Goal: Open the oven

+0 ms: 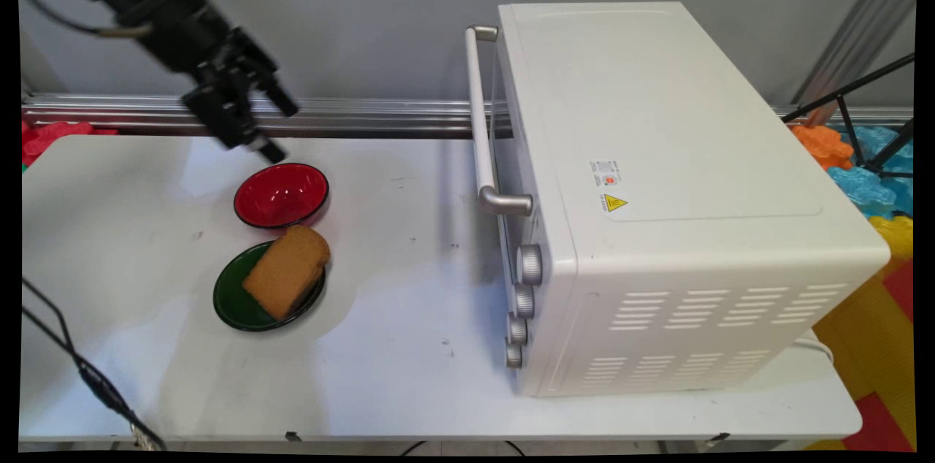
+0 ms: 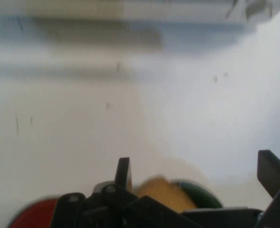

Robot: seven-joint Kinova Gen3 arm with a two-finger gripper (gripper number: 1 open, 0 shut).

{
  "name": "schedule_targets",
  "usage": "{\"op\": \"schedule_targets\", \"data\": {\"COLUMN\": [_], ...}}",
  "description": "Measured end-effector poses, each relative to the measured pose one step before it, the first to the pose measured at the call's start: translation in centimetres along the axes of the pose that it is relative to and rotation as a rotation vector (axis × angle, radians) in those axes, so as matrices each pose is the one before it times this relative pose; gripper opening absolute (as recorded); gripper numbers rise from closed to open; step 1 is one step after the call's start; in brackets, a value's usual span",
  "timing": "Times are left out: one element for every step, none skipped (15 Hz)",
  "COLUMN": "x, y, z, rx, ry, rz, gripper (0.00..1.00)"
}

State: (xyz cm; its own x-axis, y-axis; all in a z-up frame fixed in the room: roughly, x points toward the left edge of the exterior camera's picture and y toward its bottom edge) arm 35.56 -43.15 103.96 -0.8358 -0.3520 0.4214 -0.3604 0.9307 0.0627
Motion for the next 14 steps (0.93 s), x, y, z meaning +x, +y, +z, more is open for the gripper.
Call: {"op": "schedule_targets", "data": {"x": [1.623, 1.778, 1.132, 1.145, 1.228, 0.775, 1.107, 0.656, 1.021, 0.808, 0.880, 0.792, 0.650, 0.709], "y": [0.237, 0.196, 0.091, 0.069, 0.033, -0.014, -0.035, -0.034, -0.069, -0.124, -0.165, -0.198, -0.167, -0.211], "z": [0.069, 0.087, 0.037, 0.062, 0.030, 0.031, 0.055, 0.019, 0.059, 0.096, 0.116, 0.154, 0.151, 0.182], "rx": [0.00276, 0.00266, 0.00197, 0.00224, 0.00354, 0.00223, 0.00280, 0.00195, 0.00251, 0.00294, 0.00381, 0.00378, 0.00118, 0.00000], "ry": [0.00818, 0.00715, 0.00418, 0.00227, 0.00311, 0.00043, -0.00058, -0.00129, -0.00455, -0.00316, -0.00189, -0.00040, 0.00069, 0.00177], "rz": [0.00321, 0.00398, 0.00233, 0.00439, 0.00547, 0.00395, 0.00638, 0.00239, 0.00255, 0.00139, 0.00174, 0.00156, 0.00367, 0.00570], "gripper": [1.00, 1.00, 1.00, 1.00, 1.00, 1.00, 1.00, 1.00, 1.00, 1.00, 1.00, 1.00, 1.00, 1.00]}}
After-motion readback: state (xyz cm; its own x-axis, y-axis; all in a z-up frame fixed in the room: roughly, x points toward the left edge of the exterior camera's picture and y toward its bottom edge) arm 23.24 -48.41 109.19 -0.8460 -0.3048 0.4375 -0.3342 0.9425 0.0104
